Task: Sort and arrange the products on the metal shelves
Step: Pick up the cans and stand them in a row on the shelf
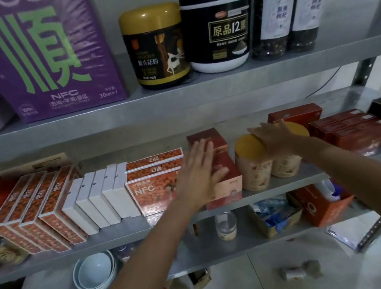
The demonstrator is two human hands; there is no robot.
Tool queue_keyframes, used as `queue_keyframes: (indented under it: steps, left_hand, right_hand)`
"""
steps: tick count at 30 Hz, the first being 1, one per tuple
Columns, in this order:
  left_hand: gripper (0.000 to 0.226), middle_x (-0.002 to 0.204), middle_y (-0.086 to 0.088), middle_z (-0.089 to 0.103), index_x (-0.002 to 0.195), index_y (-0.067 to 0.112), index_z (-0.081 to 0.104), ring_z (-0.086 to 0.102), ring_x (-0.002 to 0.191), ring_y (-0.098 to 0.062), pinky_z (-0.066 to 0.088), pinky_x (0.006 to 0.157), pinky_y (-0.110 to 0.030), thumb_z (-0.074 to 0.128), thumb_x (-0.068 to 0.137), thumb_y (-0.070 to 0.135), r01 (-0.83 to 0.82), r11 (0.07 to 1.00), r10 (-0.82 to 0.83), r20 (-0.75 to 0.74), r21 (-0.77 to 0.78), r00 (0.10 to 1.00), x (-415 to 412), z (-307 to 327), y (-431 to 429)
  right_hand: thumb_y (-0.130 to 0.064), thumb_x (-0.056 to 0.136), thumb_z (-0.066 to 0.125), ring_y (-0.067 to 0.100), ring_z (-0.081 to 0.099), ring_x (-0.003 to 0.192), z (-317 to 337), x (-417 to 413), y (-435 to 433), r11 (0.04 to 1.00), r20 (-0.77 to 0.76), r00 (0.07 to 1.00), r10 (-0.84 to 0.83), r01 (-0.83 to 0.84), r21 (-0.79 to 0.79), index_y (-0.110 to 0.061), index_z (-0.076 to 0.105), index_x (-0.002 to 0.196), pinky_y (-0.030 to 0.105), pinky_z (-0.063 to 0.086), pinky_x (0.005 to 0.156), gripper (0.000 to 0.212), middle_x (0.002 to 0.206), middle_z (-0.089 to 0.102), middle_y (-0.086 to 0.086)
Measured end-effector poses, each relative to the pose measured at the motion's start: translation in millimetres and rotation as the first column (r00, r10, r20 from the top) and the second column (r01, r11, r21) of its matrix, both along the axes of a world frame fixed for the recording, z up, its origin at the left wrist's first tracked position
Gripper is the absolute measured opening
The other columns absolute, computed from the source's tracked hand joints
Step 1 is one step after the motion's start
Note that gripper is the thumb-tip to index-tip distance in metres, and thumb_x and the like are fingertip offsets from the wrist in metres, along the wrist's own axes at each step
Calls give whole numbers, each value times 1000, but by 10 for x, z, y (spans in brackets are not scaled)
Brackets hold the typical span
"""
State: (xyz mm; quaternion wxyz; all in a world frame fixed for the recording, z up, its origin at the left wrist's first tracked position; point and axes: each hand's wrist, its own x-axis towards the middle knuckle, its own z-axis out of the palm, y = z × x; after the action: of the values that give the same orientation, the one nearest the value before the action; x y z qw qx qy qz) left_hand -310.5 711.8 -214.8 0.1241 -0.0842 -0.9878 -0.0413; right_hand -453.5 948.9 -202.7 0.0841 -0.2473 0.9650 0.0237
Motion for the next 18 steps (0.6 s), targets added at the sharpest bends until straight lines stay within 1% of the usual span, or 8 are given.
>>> queue_keyframes:
  steps: [2, 5, 8, 10, 12, 15, 18]
  left_hand:
    - [87, 164, -7, -4, 155, 14, -4, -5, 150, -21, -10, 116, -34, 18, 91, 68, 25, 998, -20, 90, -62, 996, -21, -175, 175]
    - [88, 164, -7, -2, 155, 12, -4, -4, 151, -20, -4, 120, -37, 35, 94, 62, -30, 995, 46, 181, -94, 982, -14, -386, 281]
    - [77, 164, -7, -2, 155, 12, -3, -2, 151, -21, -1, 120, -37, 41, 99, 42, -55, 992, 74, 157, -116, 985, 7, -460, 291]
    - [80, 164, -6, -3, 155, 13, -4, -3, 151, -21, -2, 120, -38, 48, 98, 32, -60, 991, 79, 154, -123, 985, 14, -468, 294]
    - [85, 164, -5, -4, 155, 14, -6, -4, 151, -20, -2, 121, -39, 54, 97, 35, -82, 986, 103, 148, -142, 984, 10, -477, 304]
    - [79, 164, -2, -2, 155, 15, -4, -3, 151, -18, -1, 121, -39, 44, 100, 44, -128, 982, 148, 148, -138, 978, -2, -475, 358]
    - [84, 164, -1, -1, 156, 15, -3, -4, 151, -18, -2, 121, -39, 42, 97, 55, -153, 981, 174, 187, -119, 967, 0, -439, 395]
  right_hand:
    - [-81, 66, 60, 24, -1, 151, 2, 22, -6, 1000, 20, 1000, -4, 3, 6, -29, 1, 156, 57, -11, 117, 119, 164, 9, 4]
    - [-77, 69, 64, 27, 6, 150, 30, 73, -71, 1000, 2, 1000, 10, -10, -5, -26, 7, 155, 56, -6, 117, 115, 162, 17, 6]
    - [-70, 69, 71, 32, 21, 144, 45, 121, -93, 996, -23, 1000, 16, -18, -85, -23, 19, 153, 50, 7, 118, 110, 155, 30, 11]
    - [-66, 68, 75, 34, 27, 139, 40, 152, -81, 990, -32, 999, 1, -5, -142, -20, 24, 151, 45, 19, 114, 109, 149, 35, 15]
    - [-63, 67, 77, 35, 28, 135, 22, 201, -59, 981, -45, 999, -23, 14, -196, -17, 26, 150, 42, 24, 111, 108, 145, 37, 17]
    - [-61, 65, 80, 33, 31, 131, -48, 314, -21, 960, -136, 991, 8, -46, -277, -16, 28, 149, 37, 26, 106, 108, 140, 39, 16]
    - [-61, 66, 78, 30, 32, 129, -81, 410, 16, 934, -221, 974, 45, -120, -337, -15, 29, 149, 33, 25, 104, 107, 140, 40, 14]
